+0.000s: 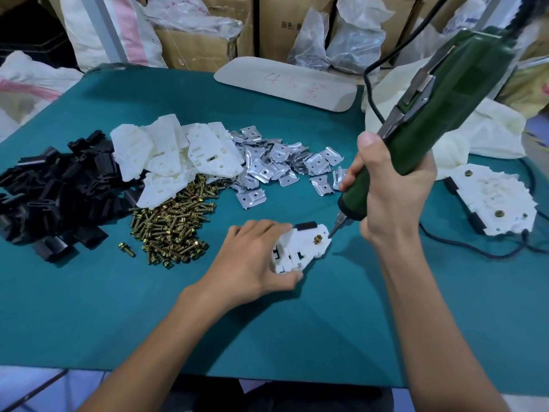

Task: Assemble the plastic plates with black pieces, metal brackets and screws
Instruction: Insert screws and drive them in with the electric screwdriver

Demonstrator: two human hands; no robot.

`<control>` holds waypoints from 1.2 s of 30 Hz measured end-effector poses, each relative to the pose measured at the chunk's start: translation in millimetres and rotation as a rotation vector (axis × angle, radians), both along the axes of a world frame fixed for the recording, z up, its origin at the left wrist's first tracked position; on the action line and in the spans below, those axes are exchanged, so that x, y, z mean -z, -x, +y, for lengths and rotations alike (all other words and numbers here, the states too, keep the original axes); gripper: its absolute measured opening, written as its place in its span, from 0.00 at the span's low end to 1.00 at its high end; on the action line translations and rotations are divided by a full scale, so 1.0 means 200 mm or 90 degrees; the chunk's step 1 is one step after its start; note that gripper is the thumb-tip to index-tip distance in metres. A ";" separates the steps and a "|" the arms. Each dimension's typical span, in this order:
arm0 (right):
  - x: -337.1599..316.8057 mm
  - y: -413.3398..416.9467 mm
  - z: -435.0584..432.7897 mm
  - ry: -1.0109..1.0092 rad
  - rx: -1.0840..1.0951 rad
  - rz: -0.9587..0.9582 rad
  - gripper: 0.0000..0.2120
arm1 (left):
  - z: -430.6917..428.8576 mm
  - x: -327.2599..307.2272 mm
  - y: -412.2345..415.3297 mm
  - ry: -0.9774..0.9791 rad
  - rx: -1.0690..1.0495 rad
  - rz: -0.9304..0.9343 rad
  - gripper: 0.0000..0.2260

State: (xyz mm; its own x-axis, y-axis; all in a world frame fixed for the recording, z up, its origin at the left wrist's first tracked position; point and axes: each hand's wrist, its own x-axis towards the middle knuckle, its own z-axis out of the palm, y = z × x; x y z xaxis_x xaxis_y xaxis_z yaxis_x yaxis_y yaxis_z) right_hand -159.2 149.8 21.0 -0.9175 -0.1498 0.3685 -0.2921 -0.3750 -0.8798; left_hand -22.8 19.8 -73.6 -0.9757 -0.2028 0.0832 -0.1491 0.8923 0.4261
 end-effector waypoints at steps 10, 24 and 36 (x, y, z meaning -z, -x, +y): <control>0.07 0.02 -0.06 -0.010 0.005 -0.016 0.09 | 0.00 0.02 -0.02 -0.026 -0.001 0.072 0.36; 0.07 -0.02 -0.10 -0.057 -0.008 0.015 0.09 | 0.00 0.03 -0.02 -0.041 -0.013 0.086 0.35; 0.07 -0.02 -0.09 -0.055 -0.009 0.018 0.08 | 0.00 0.04 -0.02 -0.054 -0.012 0.089 0.36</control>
